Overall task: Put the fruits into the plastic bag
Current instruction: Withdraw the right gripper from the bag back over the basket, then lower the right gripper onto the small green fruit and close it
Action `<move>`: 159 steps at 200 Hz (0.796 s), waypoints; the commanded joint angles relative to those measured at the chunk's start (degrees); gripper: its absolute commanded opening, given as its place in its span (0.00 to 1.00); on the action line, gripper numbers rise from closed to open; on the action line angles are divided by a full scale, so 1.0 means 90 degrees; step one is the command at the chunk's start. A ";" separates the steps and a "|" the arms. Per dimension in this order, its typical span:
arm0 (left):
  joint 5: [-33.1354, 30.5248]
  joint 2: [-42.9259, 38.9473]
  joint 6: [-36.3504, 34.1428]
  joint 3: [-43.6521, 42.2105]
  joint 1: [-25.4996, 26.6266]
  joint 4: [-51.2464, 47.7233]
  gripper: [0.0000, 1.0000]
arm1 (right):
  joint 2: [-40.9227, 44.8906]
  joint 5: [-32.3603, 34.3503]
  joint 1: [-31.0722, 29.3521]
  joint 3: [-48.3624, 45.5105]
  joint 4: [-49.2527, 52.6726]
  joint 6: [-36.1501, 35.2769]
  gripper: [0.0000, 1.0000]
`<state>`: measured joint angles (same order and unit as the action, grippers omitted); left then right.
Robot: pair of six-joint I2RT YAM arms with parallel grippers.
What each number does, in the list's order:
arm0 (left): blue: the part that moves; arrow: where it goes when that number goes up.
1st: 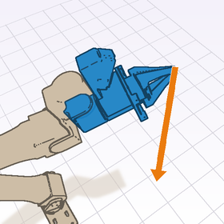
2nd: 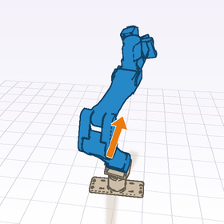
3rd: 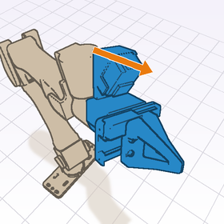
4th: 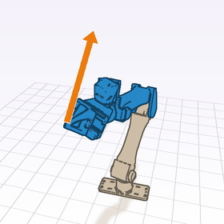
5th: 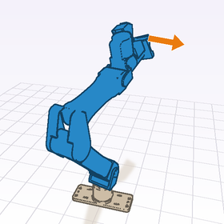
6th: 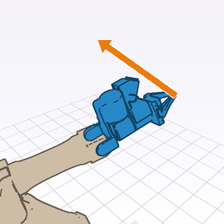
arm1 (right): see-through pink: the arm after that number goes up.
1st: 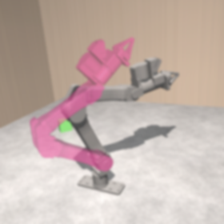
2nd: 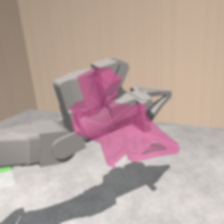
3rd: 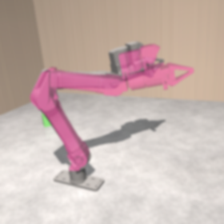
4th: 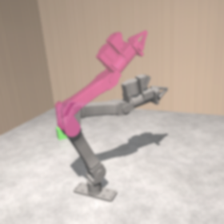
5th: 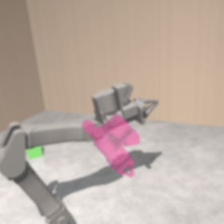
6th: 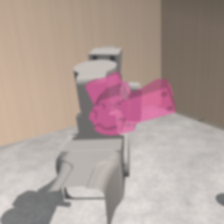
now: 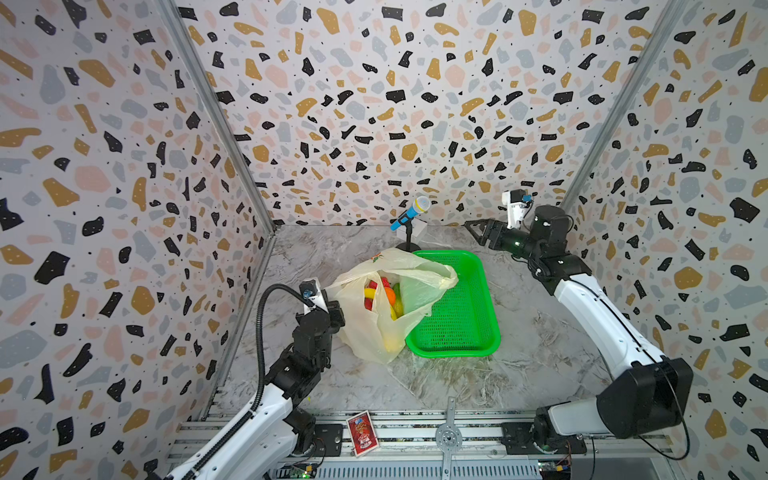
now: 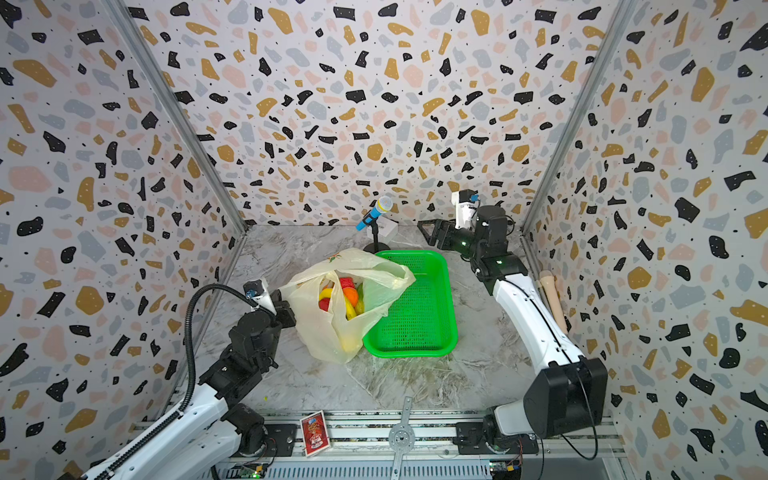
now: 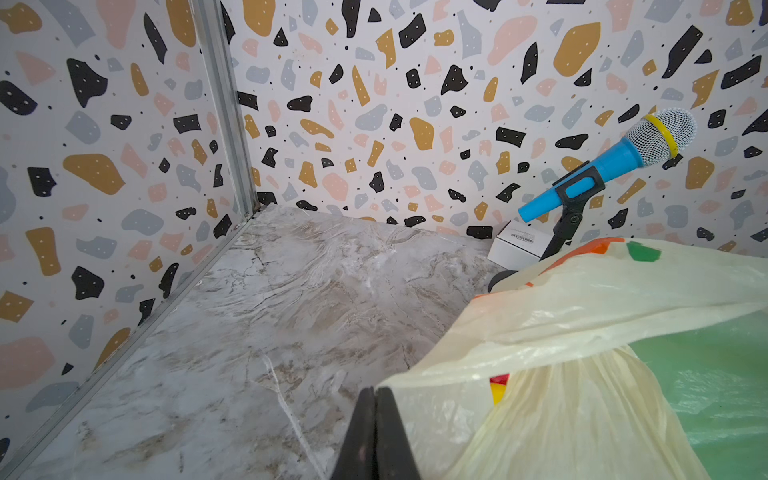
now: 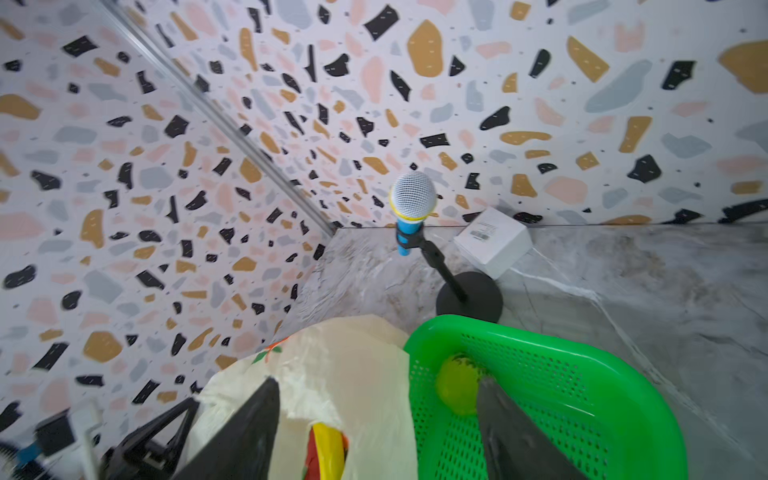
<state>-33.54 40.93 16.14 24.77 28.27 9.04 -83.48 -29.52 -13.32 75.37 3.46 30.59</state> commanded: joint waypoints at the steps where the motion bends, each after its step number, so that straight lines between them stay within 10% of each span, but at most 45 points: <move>1: -0.0071 0.0014 0.0030 0.0141 -0.0036 0.0227 0.00 | -0.0697 0.0488 -0.0092 0.0091 0.0661 0.0183 0.75; 159: -0.0048 -0.0114 -0.0092 0.0079 -0.0036 0.0197 0.00 | -0.4289 0.0061 -0.1010 0.1585 0.0560 0.0479 0.90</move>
<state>-33.52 40.49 15.88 24.80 28.27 9.04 -120.11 -29.23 -22.61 86.89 8.12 33.36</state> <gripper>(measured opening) 0.047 0.906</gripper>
